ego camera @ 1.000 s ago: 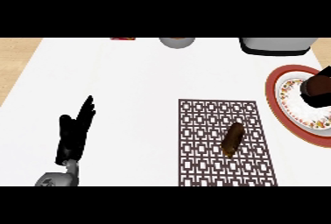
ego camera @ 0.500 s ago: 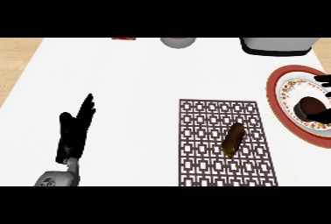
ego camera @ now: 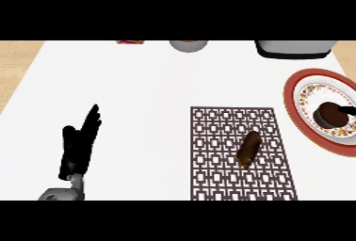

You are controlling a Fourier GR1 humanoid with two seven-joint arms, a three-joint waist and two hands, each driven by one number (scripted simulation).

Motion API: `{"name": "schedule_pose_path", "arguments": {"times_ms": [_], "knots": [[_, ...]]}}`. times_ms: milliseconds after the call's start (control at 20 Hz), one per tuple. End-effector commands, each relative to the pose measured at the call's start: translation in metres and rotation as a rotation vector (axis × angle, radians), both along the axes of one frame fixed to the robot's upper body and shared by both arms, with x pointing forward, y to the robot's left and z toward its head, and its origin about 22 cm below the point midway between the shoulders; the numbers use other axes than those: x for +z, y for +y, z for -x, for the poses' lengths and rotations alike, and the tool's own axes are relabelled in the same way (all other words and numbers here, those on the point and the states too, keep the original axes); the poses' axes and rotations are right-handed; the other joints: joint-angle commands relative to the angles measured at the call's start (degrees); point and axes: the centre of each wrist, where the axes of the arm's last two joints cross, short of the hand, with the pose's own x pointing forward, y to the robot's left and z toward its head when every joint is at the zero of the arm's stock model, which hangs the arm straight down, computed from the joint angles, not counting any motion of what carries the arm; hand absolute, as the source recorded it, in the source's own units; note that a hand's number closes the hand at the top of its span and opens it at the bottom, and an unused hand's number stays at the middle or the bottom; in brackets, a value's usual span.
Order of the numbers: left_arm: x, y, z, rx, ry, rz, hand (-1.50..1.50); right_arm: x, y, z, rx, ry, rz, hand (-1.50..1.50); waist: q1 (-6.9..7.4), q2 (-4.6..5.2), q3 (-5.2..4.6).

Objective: Pick the cupcake from the placemat and place it in the plate

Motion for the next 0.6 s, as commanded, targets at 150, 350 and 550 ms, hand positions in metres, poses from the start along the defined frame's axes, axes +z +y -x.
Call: {"name": "schedule_pose_path", "arguments": {"times_ms": [150,350,550], "knots": [[0.007,0.011,0.009,-0.004,-0.001,0.006,0.0,-0.012,-0.027,0.032,0.019,-0.083,-0.195,-1.5,0.44,-0.07,-0.07],[0.012,0.001,-0.007,-0.013,0.001,0.007,0.0,-0.02,-0.037,0.05,0.068,-0.103,-0.218,-1.5,0.06,-0.07,-0.09],[0.003,0.0,-0.017,-0.016,-0.017,-0.002,0.0,-0.022,-0.029,0.042,0.107,-0.118,-0.206,-1.5,0.66,0.3,0.0]]}}
